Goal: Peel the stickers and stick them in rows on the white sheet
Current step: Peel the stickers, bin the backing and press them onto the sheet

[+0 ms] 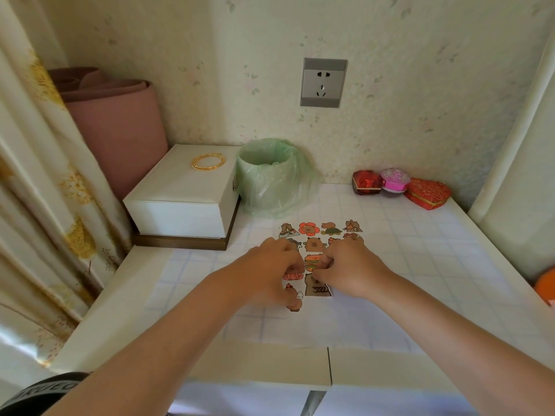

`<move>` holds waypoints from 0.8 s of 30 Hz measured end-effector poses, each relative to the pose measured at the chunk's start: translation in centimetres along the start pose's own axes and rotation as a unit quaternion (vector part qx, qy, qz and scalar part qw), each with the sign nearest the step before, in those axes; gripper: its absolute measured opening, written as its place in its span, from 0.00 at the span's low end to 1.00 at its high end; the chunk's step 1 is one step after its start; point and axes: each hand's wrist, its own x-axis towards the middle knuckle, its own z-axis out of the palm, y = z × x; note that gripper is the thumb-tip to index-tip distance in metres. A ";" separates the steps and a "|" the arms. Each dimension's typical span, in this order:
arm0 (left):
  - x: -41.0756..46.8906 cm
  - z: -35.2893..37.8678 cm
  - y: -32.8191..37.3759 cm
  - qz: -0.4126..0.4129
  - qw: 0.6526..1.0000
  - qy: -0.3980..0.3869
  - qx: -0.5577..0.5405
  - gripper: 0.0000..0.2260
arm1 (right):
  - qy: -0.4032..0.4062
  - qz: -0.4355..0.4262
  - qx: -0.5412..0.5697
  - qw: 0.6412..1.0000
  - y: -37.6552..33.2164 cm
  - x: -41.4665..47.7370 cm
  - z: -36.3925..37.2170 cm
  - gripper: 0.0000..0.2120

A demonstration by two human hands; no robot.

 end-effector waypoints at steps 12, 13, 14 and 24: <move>0.0 2.0 0.8 0.021 0.997 0.073 0.018 0.13 | 0.046 0.010 -0.088 0.995 -0.9 -0.7 -0.6 0.07; 0.0 2.1 0.9 0.020 0.997 0.071 0.027 0.13 | 0.055 0.010 -0.099 0.994 -1.0 -0.9 -0.6 0.10; 0.0 2.2 0.9 0.018 0.997 0.068 0.039 0.14 | 0.063 0.011 -0.112 0.992 -1.0 -1.0 -0.7 0.13; -0.1 2.8 0.9 0.039 0.987 0.099 0.122 0.17 | 0.079 -0.086 -0.061 0.991 2.3 -2.2 -1.1 0.11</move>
